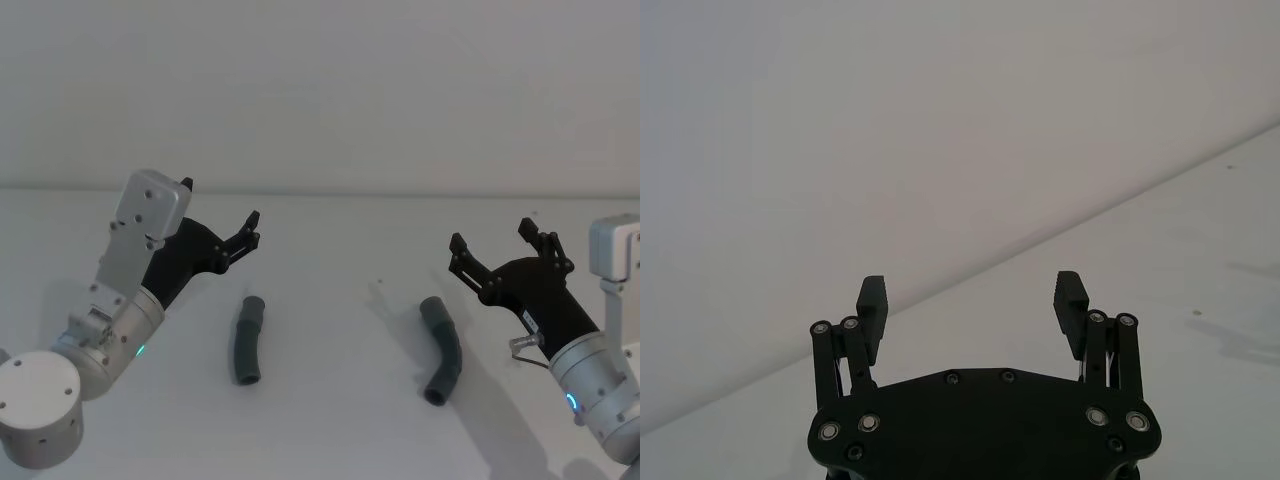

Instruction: Use both hands to pick up one end of the pipe from the table, align the ends, and insert them.

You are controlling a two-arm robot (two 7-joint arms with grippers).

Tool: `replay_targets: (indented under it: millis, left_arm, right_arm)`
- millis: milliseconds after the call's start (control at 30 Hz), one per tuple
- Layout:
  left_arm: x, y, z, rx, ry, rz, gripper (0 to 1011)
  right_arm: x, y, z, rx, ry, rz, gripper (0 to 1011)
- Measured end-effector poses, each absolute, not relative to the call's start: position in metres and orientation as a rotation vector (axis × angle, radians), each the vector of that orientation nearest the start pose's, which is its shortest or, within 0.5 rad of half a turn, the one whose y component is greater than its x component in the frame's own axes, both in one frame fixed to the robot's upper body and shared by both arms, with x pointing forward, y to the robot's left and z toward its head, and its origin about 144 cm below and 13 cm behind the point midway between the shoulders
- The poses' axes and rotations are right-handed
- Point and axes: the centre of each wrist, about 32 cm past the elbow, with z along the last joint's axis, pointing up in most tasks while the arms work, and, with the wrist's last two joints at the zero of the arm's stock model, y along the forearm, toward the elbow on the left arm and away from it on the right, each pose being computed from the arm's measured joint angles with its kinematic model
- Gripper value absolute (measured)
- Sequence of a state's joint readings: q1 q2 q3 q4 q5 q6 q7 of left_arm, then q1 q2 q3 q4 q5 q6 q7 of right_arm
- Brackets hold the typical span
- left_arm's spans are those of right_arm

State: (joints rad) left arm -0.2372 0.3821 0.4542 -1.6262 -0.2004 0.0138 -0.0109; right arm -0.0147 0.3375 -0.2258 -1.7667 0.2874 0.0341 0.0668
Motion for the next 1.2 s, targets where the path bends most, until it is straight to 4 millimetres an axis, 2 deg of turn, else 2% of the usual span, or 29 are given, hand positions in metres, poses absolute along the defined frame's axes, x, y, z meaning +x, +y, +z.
replay_targets:
  millis: [1200]
  left_arm:
    - [0.4925,0.1983,1.2052,0.063,-0.266,1.116,1001]
  right_arm:
    - [0.4433,-0.2371,1.1887,0.026,-0.075,-1.230,1002]
